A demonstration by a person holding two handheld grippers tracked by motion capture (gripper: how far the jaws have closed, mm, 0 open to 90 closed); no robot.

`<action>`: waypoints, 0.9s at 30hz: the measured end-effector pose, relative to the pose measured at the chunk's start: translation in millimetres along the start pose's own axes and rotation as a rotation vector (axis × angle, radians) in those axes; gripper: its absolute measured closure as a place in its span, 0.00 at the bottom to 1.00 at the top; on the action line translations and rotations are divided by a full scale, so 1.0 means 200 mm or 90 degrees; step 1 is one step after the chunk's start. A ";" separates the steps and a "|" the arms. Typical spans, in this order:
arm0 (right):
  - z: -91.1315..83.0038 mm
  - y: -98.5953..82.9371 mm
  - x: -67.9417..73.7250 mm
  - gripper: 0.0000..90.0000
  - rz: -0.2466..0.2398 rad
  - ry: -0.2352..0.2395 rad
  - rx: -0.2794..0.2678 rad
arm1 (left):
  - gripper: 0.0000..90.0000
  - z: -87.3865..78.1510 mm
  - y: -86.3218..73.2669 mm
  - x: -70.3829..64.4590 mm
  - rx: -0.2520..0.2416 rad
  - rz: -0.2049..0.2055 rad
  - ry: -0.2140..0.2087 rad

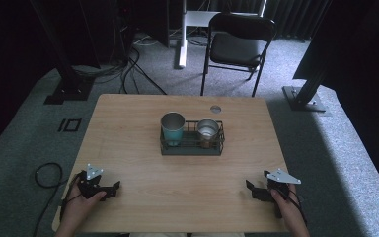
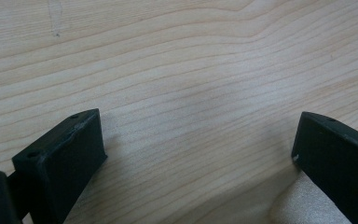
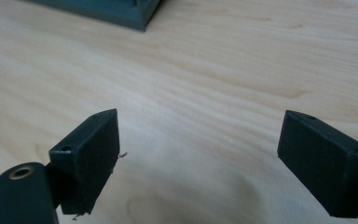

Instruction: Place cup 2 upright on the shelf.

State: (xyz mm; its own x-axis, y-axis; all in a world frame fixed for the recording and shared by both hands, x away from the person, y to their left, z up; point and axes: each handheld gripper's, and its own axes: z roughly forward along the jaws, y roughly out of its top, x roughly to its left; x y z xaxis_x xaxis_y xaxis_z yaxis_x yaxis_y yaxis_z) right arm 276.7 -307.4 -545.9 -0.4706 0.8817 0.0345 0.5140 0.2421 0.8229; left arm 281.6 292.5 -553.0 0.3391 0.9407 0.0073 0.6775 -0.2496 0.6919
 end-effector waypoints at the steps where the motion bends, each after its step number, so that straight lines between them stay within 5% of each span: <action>1: -0.01 -0.01 0.00 0.14 0.001 0.005 0.002 | 0.03 0.00 0.00 0.00 0.000 0.000 0.000; 27: -0.09 -0.12 -0.07 0.13 -0.027 -0.007 0.097 | 0.03 0.00 0.00 0.00 0.000 0.000 0.000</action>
State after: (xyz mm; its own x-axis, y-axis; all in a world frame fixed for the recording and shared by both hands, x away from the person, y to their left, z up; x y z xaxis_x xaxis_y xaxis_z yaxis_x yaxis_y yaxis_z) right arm 257.5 -333.3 -555.5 -0.4869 0.8735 -0.0053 0.5973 0.3374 0.7276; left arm 281.6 292.5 -553.0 0.3391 0.9407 0.0072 0.6775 -0.2494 0.6919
